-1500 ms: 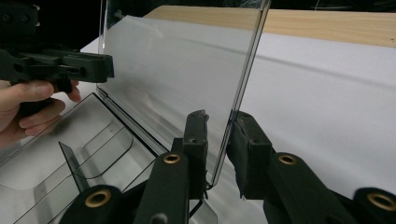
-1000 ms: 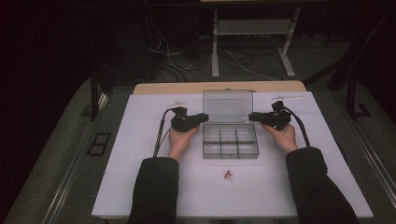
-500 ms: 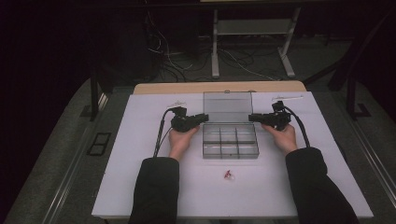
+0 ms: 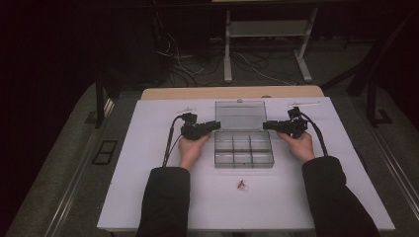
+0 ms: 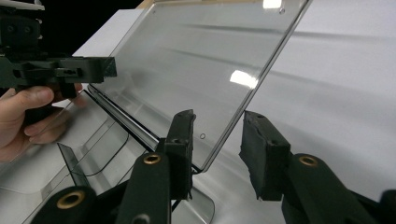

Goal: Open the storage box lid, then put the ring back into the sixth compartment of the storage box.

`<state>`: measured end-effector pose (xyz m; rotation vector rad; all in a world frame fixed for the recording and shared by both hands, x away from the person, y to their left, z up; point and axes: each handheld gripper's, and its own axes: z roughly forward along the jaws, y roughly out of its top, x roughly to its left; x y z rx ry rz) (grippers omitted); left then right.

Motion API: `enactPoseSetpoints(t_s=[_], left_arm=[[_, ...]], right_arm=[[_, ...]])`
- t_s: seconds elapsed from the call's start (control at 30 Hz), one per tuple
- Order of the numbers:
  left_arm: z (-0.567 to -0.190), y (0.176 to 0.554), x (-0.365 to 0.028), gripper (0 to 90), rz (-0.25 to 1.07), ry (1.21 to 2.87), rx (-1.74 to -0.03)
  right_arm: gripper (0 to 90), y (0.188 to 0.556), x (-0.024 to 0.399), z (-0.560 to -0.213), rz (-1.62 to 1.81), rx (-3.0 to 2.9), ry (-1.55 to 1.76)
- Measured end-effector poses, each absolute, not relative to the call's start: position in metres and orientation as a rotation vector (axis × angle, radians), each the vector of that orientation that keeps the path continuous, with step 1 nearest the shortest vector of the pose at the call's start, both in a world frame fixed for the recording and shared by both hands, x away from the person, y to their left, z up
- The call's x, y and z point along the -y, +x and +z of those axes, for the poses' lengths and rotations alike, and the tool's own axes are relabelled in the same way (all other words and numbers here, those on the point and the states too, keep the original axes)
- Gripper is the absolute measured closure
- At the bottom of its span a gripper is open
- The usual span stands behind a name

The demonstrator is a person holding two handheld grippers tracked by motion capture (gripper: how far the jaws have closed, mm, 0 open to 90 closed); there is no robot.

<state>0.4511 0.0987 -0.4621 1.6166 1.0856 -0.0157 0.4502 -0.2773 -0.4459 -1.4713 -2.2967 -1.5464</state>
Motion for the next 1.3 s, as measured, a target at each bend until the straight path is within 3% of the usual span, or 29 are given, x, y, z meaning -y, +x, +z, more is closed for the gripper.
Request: enactPoseSetpoints(t_s=[0.1,0.37,0.9,1.17,1.3], left_arm=[[-0.462,0.451,-0.100,67.0,-0.003,1.631,-1.092],[-0.459,0.450,-0.103,58.9,-0.003,1.637,-1.083],[-0.437,0.434,-0.123,28.5,0.035,1.651,-1.068],[-0.429,0.421,-0.134,22.3,0.033,1.658,-1.061],[-0.424,0.412,-0.138,19.6,0.052,1.673,-1.041]], right_arm=[[63.6,0.450,0.276,-0.447,-1.531,2.320,-1.471],[55.6,0.447,0.270,-0.446,-1.533,2.350,-1.502],[32.7,0.428,0.271,-0.423,-1.482,2.450,-1.521],[19.2,0.414,0.268,-0.411,-1.431,2.532,-1.523],[17.7,0.406,0.267,-0.405,-1.429,2.530,-1.506]])
